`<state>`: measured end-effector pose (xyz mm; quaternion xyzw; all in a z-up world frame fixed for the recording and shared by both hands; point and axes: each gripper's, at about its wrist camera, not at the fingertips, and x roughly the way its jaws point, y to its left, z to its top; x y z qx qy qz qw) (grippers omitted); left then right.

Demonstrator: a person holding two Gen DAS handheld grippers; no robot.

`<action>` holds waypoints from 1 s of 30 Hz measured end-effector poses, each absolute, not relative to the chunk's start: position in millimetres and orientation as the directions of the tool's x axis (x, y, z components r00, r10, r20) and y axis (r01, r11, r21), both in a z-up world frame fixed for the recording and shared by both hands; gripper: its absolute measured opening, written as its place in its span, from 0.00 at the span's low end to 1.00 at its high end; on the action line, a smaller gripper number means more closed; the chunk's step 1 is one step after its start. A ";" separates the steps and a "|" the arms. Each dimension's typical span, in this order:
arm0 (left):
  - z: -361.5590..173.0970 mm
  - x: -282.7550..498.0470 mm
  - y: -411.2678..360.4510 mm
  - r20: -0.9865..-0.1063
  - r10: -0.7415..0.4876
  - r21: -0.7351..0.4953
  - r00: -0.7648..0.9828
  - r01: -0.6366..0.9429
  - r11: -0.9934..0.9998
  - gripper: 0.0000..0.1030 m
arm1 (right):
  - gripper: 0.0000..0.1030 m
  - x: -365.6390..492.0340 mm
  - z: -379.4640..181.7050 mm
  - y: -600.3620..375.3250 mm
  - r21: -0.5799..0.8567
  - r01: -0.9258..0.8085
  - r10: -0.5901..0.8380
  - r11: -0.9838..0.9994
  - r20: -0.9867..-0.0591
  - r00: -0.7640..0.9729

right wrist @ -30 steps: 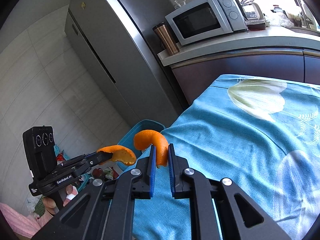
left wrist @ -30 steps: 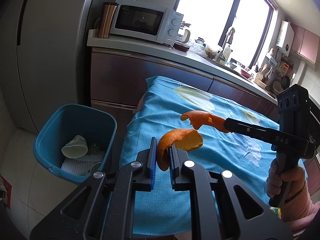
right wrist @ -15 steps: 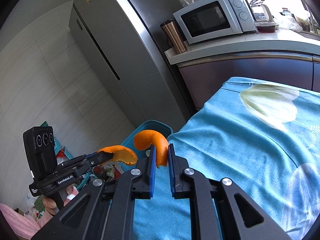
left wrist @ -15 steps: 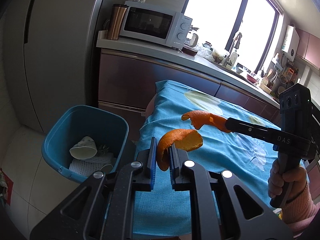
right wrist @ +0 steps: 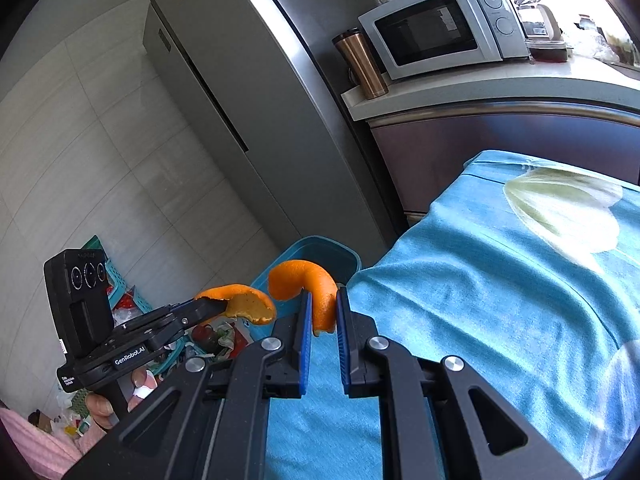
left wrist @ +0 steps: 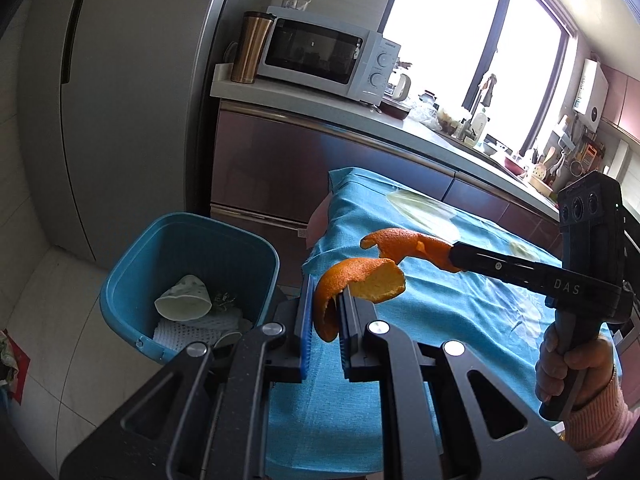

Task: Collect trash
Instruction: 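Carry both orange peels over the teal bin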

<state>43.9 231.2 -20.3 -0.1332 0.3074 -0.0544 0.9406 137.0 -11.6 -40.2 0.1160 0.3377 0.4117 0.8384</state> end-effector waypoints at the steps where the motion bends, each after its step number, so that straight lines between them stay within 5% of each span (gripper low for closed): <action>1: -20.4 44.0 232.0 -0.564 -0.182 -0.284 0.806 0.018 0.959 0.11 | 0.10 137.8 -40.0 -10.3 0.473 -0.613 0.770 0.633 -0.471 0.431; 30: -29.3 49.0 266.3 -0.582 -0.104 -0.280 0.806 -0.078 0.957 0.11 | 0.10 155.0 -38.4 40.8 0.477 -0.648 0.791 0.594 -0.491 0.364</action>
